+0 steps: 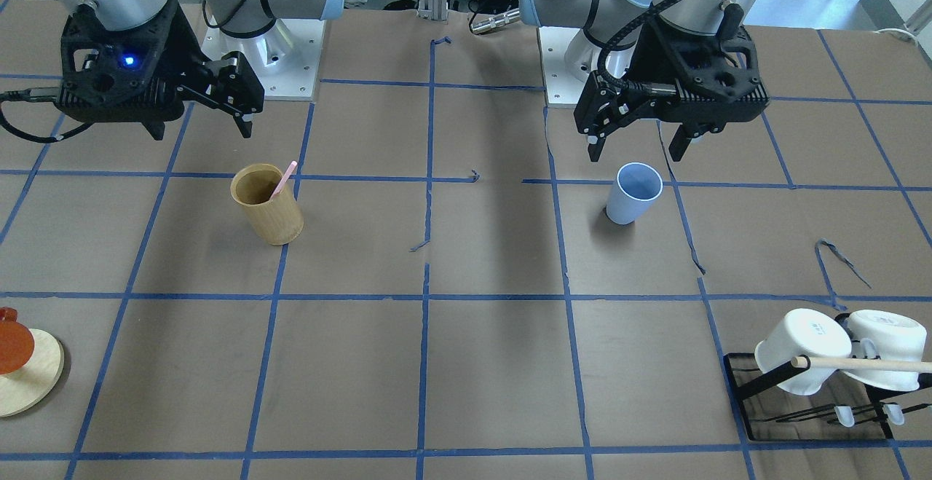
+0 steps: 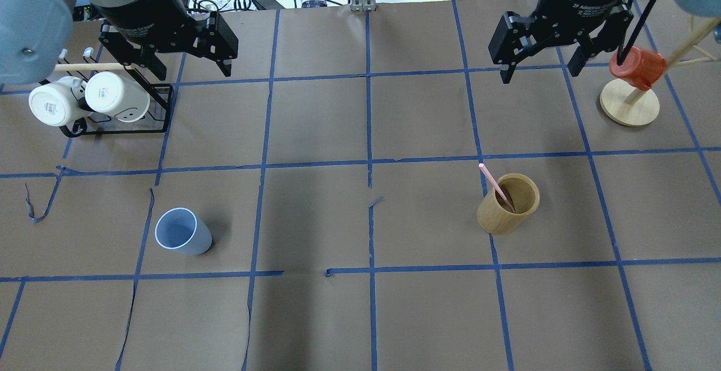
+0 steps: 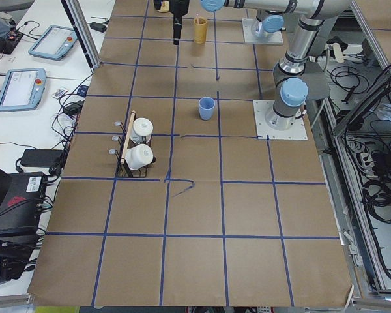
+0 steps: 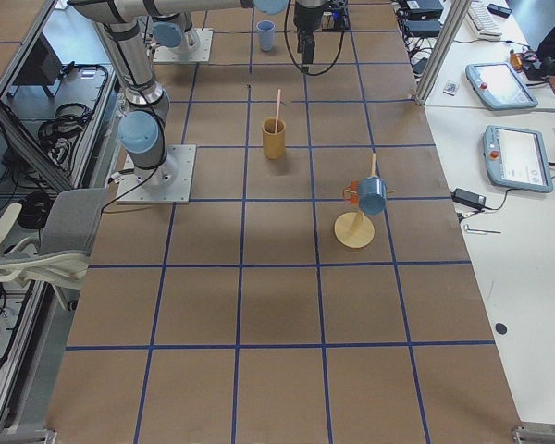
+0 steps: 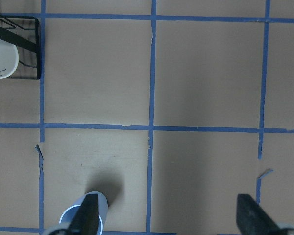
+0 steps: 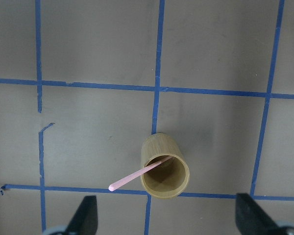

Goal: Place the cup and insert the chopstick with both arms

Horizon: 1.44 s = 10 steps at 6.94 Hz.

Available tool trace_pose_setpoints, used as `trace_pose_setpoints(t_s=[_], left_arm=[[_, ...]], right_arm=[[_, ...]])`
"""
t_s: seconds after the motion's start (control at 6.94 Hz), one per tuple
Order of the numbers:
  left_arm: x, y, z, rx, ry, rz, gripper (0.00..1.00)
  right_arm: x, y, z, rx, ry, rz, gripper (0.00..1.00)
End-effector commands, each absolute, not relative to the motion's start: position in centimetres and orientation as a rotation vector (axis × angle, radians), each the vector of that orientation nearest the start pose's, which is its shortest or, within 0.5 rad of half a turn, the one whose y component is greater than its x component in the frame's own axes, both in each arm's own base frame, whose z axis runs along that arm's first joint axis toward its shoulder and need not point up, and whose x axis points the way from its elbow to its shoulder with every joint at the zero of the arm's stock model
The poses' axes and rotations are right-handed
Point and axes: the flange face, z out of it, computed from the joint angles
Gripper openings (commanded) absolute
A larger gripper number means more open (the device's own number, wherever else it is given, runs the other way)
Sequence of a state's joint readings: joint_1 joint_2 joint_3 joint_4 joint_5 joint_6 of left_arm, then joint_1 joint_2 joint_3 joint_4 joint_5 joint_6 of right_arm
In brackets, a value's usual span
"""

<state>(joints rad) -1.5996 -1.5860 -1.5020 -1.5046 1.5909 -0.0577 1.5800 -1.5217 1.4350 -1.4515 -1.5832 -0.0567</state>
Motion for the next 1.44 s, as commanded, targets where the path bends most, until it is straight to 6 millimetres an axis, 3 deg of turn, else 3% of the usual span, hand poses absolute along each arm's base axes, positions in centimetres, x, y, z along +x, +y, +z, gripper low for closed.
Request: trace_pose_setpoints(t_s=[0.0, 0.29, 1.3], left_arm=[[-14.96, -50.0, 52.2, -0.028, 3.127, -0.186, 1.0], [-15.3, -50.26, 51.5, -0.018, 3.13, -0.164, 1.0], [-15.44, -50.18, 52.5, -0.015, 3.135, -0.195, 1.0]], right_arm=[[13.67, -50.7, 51.8, -0.104, 3.151, 0.049, 1.0], [13.68, -50.95, 51.92, -0.102, 3.152, 0.02, 1.0], [13.57, -51.27, 52.09, -0.092, 3.156, -0.016, 1.0]])
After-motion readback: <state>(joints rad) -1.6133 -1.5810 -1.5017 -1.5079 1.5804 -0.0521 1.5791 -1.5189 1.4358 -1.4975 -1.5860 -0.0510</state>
